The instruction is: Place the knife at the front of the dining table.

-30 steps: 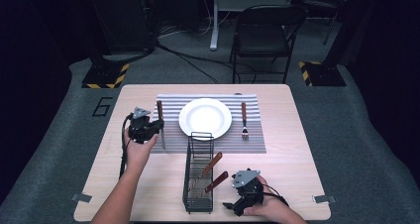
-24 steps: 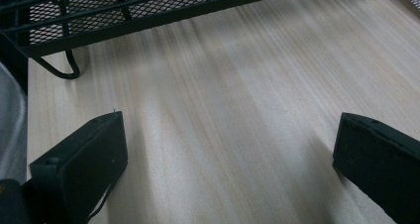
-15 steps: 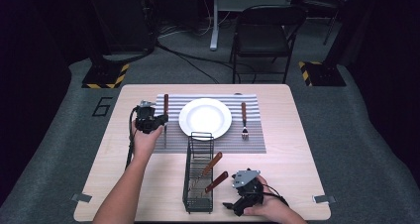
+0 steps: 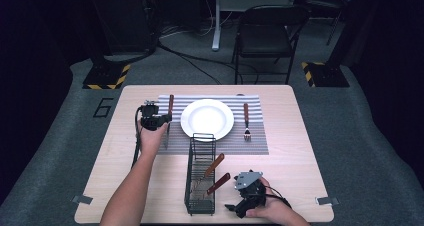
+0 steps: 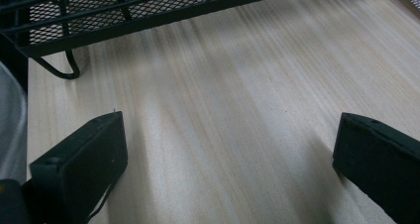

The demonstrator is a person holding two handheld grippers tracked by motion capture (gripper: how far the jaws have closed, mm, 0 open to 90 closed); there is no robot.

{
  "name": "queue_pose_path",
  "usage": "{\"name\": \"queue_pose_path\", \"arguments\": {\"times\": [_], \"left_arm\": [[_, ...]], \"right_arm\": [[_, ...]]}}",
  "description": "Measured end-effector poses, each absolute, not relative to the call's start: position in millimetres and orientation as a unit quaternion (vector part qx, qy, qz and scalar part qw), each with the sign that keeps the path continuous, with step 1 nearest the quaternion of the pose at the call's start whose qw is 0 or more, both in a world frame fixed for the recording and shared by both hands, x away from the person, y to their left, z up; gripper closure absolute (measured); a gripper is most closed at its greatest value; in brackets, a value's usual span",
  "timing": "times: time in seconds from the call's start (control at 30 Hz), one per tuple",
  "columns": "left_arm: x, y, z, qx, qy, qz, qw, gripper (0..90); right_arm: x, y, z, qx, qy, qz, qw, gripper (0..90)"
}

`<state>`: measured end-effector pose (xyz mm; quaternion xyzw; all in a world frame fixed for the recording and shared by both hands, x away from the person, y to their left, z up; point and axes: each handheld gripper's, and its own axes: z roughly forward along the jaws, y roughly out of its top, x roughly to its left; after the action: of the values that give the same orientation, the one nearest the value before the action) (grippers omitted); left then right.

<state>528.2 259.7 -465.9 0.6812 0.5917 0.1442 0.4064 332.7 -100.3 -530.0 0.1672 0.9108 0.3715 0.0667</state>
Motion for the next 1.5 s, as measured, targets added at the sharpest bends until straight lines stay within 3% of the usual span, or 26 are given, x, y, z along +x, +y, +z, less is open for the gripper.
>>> {"name": "queue_pose_path", "arguments": {"times": [1.07,1.5], "left_arm": [[552,279,-505,0.598,0.674,0.086,0.424,80.0],[555,280,-513,0.591,0.682,0.080,0.424,80.0]], "right_arm": [[333,-100,-530,0.167,0.911,0.372,0.067,0.0],[333,-100,-530,0.167,0.911,0.372,0.067,0.0]]}}
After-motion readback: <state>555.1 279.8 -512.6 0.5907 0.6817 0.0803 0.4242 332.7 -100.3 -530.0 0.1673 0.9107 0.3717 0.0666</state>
